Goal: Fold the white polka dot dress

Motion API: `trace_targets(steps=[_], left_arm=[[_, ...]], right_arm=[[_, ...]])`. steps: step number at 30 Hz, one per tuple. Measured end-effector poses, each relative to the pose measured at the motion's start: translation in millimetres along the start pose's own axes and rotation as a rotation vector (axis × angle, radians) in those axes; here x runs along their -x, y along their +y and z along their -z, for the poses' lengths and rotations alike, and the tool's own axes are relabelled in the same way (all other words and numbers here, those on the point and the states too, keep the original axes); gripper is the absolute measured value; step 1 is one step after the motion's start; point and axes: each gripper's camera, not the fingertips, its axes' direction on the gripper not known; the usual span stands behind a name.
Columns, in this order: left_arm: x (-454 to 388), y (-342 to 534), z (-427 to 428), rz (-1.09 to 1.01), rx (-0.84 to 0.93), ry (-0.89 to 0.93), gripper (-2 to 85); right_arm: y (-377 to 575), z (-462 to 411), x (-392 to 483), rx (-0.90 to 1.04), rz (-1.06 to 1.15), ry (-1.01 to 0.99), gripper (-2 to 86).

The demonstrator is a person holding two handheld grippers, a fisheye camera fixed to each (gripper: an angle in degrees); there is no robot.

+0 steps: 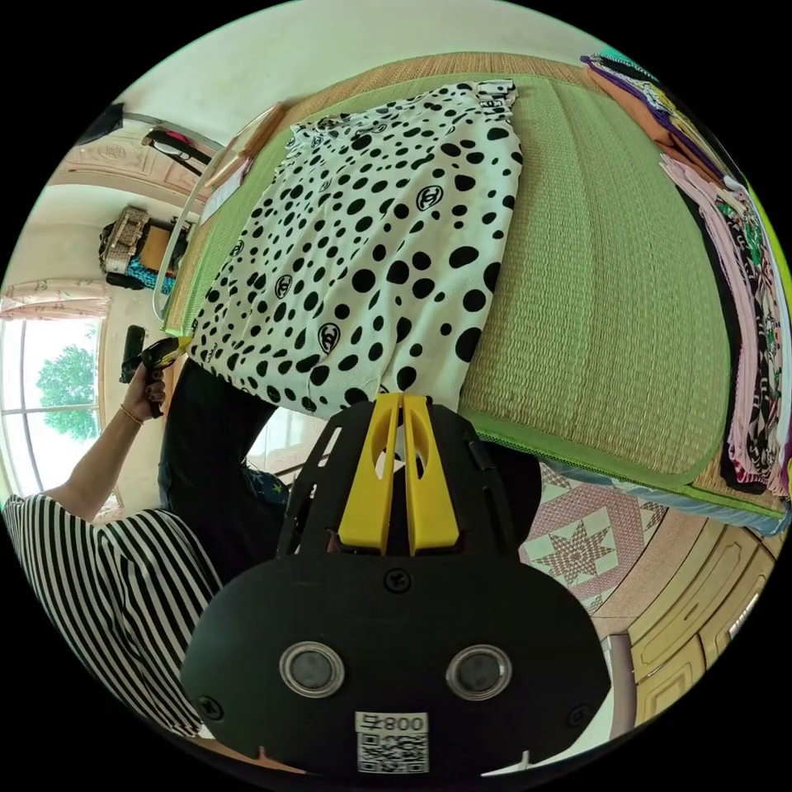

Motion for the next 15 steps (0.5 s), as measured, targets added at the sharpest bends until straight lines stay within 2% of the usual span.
trace_targets(steps=[3,6,12,15], left_arm=[[19.9,14.6,0.0,0.078,-0.045,0.03,2.2],[8.9,14.2,-6.3,0.042,-0.076,-0.006,4.4],[-46.3,-34.6,-54.6,-0.137,0.033,-0.253,7.1],[-65.4,-58.7,-87.4,-0.199,0.121,-0.455,5.1]], right_arm=[[10.1,-9.3,-5.2,0.014,-0.024,-0.04,0.4],[21.0,-16.6,-6.7,0.018,-0.042,-0.05,0.4],[35.8,-17.6,-4.9,0.023,-0.044,-0.054,0.4],[41.6,-15.7,-4.4,0.015,-0.046,-0.065,0.4]])
